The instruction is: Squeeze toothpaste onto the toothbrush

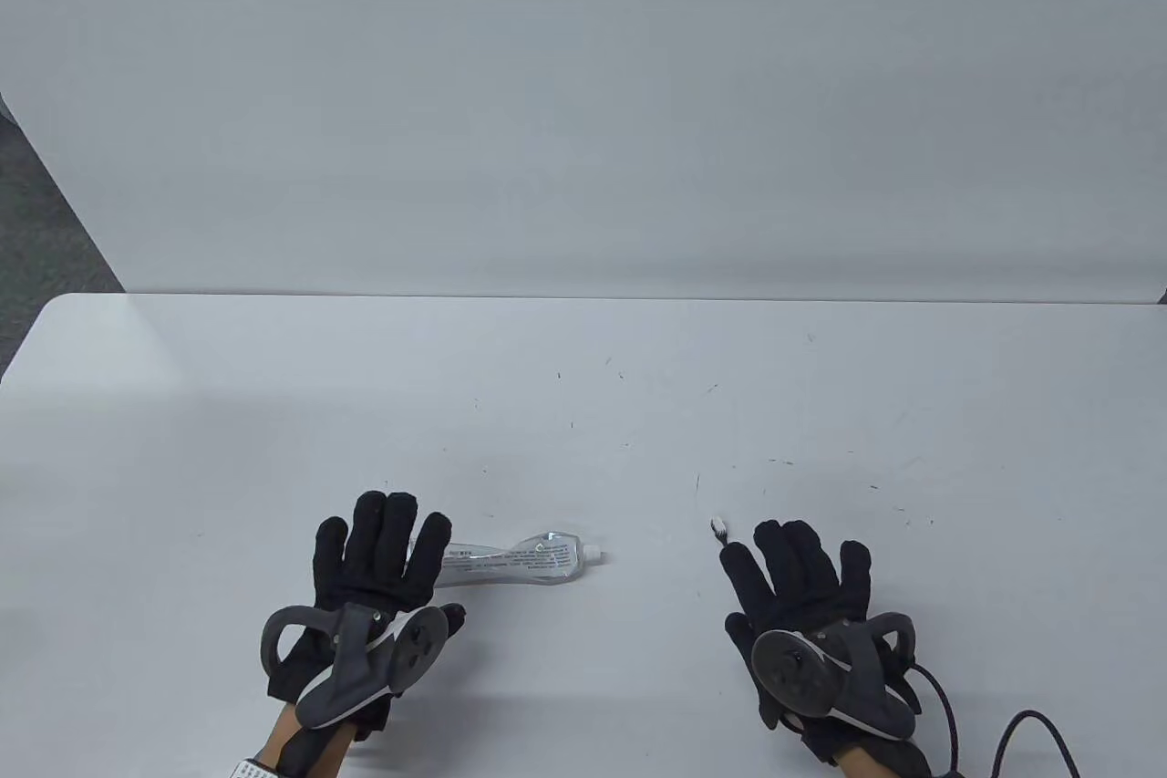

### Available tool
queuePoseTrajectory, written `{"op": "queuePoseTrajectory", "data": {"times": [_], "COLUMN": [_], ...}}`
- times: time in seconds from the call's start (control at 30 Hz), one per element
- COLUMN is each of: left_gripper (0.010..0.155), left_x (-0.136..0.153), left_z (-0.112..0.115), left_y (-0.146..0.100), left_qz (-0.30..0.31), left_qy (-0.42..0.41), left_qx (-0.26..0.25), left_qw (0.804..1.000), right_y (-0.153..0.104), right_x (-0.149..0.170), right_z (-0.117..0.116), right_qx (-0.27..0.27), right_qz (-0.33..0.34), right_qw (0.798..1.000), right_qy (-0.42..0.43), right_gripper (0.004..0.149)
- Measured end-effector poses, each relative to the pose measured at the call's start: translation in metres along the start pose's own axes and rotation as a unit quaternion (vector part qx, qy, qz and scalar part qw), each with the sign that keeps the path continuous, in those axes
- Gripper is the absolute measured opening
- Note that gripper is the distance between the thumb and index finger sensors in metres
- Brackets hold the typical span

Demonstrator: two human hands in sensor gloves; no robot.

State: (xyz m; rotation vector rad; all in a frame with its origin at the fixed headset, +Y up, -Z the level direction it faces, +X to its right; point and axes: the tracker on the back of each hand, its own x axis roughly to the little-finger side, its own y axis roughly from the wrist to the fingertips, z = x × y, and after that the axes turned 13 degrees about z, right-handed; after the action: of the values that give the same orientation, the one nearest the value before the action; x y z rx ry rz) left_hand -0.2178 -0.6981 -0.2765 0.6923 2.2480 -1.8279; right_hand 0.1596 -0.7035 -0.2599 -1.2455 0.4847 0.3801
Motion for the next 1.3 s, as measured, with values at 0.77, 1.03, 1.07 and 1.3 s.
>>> {"op": "queuePoseTrajectory", "data": {"times": [0.77,1.03,1.07,1.3], "left_gripper": [0.092,0.088,0.087,0.075], "left_x": [-0.001,-0.026,-0.031,-0.074], "left_z": [-0.001,-0.019,-0.020,0.008], "left_y": [-0.001,0.021,0.026,0.079], "left_qz": [-0.003,0.047,0.053,0.089], "left_qy": [-0.011,-0.043,-0.038,-0.018], "left_qx": [0.001,-0.029,-0.023,0.110], "left_qw": [1.000,0.998,0.998,0.990], "right_y": [-0.002,-0.005,-0.006,-0.009], "right_x": [0.001,0.004,0.004,0.004], "right_z": [0.000,0.009,0.010,0.014], "right_qx": [0.004,0.023,0.023,0.033], "right_qz": [-0.008,-0.012,-0.013,-0.011], "right_qw": [1.000,0.999,0.999,0.998], "right_qy": [0.017,0.033,0.034,0.047], "right_gripper": [0.063,0.062,0.063,0.062]}}
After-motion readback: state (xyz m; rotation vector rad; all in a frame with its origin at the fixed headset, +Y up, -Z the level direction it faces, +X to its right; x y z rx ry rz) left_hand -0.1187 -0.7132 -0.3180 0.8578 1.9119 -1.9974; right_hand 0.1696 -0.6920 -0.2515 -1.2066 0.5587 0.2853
